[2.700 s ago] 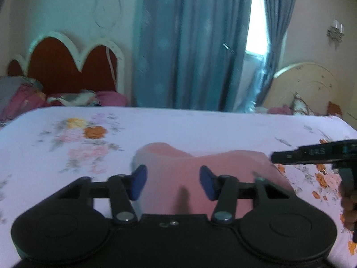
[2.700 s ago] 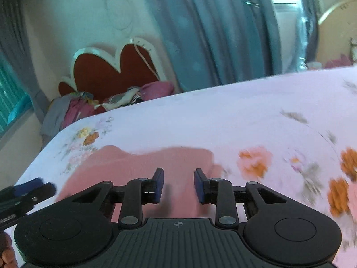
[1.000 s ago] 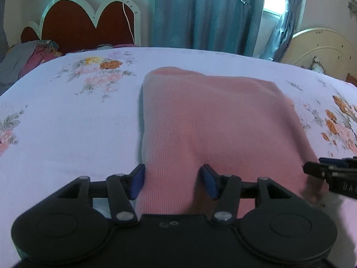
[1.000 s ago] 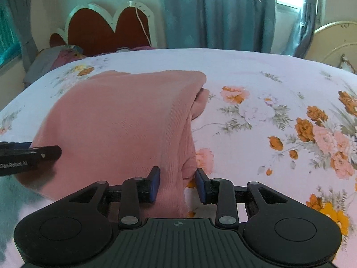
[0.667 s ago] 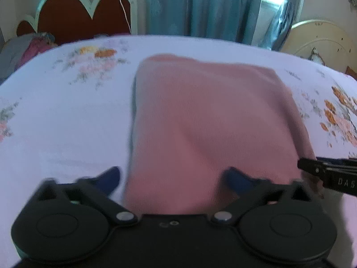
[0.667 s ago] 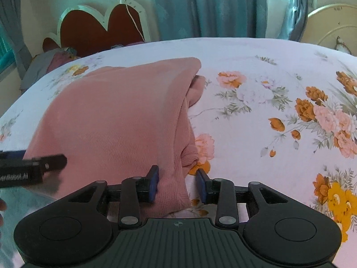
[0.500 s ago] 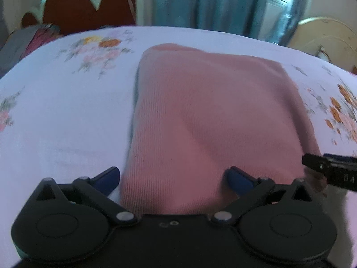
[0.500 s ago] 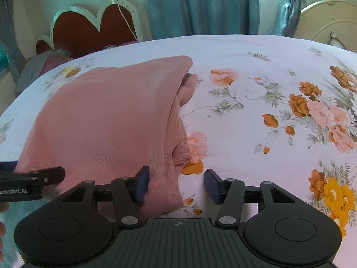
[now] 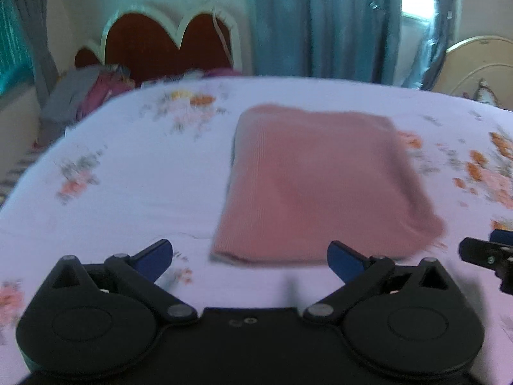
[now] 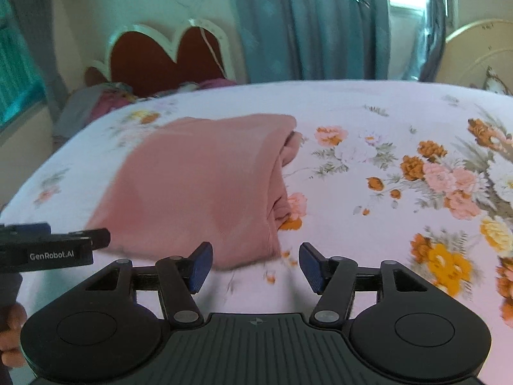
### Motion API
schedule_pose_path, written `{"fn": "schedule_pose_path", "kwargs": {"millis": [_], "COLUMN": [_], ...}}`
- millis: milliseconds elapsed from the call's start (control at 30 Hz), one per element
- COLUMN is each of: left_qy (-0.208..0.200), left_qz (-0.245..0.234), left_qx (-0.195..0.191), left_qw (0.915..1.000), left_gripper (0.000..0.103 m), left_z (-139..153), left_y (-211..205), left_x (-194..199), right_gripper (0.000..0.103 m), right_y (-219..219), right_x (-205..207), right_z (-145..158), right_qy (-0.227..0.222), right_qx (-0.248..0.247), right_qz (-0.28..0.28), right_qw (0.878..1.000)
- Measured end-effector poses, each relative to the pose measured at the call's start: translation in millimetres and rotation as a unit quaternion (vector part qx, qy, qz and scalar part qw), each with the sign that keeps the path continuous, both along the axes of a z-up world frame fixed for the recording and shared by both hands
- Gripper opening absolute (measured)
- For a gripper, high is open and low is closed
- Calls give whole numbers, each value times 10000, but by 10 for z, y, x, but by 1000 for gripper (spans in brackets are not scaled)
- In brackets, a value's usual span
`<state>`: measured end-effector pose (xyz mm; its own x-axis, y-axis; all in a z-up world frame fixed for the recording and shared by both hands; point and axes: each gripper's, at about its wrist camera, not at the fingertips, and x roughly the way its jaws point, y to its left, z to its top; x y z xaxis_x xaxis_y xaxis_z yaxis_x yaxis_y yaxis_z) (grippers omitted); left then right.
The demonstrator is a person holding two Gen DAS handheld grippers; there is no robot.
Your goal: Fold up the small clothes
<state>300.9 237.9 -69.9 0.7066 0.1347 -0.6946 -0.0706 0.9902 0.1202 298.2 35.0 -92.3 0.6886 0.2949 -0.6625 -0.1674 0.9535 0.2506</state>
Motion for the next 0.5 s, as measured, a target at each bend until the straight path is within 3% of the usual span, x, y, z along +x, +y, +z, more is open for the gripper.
{"fn": "schedule_pose_path", "kwargs": {"millis": [67, 133, 167, 367, 400, 467, 500], "left_qy": [-211, -335, -331, -530, -587, -640, -622], "left_qz": [-81, -95, -95, 35, 101, 187, 236], "left_qx": [62, 16, -66, -954, -1099, -1117, -930], "left_qw": [9997, 9994, 9994, 9940, 9922, 9915, 9934], "left_gripper": [103, 103, 103, 103, 103, 103, 103], "left_z": [164, 300, 365, 652, 691, 766, 803], "left_y": [-102, -186, -221, -225, -208, -217, -251], "left_x": [-290, -559, -694, -1316, -1409, -1575, -1640], "right_gripper": [61, 87, 91, 94, 100, 103, 103], "right_y": [-64, -113, -132, -313, -347, -408, -433], "right_x": [-249, -521, -662, -1416, -1518, -1710, -1799], "right_z": [134, 271, 340, 712, 771, 882, 937], "right_qy": [-112, -272, -385, -814, -858, -985, -1052], "right_qx": [31, -48, -105, -206, -197, -149, -106], "right_qz": [142, 237, 268, 148, 66, -67, -48], "right_qw": [9998, 9993, 9988, 9964, 9961, 9950, 9944]}}
